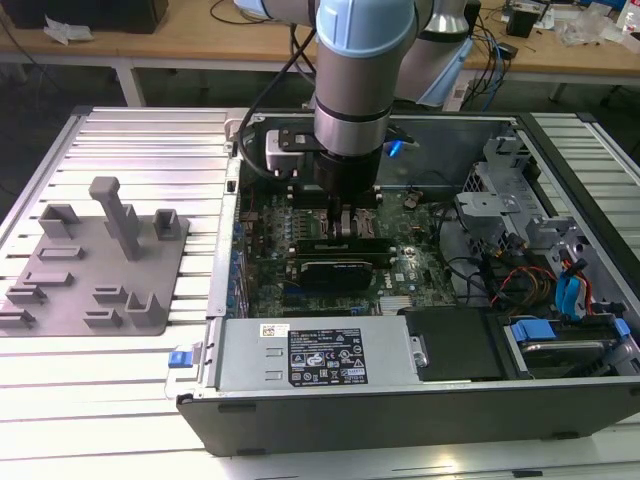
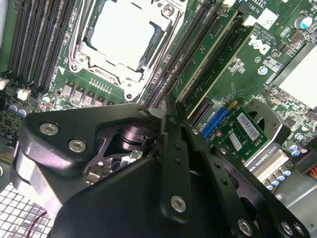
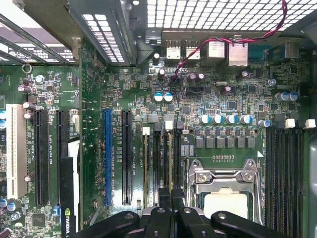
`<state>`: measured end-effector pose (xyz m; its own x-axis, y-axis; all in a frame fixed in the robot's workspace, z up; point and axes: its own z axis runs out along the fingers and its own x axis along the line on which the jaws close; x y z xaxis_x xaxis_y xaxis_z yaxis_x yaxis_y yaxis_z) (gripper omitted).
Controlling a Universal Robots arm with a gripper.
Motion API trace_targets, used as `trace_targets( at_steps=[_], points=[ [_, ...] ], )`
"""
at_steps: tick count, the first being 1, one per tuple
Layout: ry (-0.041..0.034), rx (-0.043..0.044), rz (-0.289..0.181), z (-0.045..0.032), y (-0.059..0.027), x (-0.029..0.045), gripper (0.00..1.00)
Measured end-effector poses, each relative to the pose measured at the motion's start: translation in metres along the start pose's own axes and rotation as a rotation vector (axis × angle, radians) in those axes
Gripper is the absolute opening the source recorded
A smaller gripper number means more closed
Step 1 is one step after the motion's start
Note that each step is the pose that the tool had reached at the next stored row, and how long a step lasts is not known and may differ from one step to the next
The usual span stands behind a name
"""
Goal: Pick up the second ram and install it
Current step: 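Insert the second ram into the second slot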
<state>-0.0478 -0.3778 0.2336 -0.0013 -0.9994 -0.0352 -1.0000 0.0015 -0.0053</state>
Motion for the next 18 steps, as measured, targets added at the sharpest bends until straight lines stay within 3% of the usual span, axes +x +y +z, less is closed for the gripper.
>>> trace_targets(
  at_steps=[11,14,18],
  points=[
    [0.0,-0.0001,0.0,0.0075,0.0001,0.0003,0.09],
    [-0.0001,0.0,0.0,0.0077,0.0001,0.0003,0.17],
    [-0.0001,-0.0001,0.0,-0.0068,0.0,-0.0002,0.17]
  ],
)
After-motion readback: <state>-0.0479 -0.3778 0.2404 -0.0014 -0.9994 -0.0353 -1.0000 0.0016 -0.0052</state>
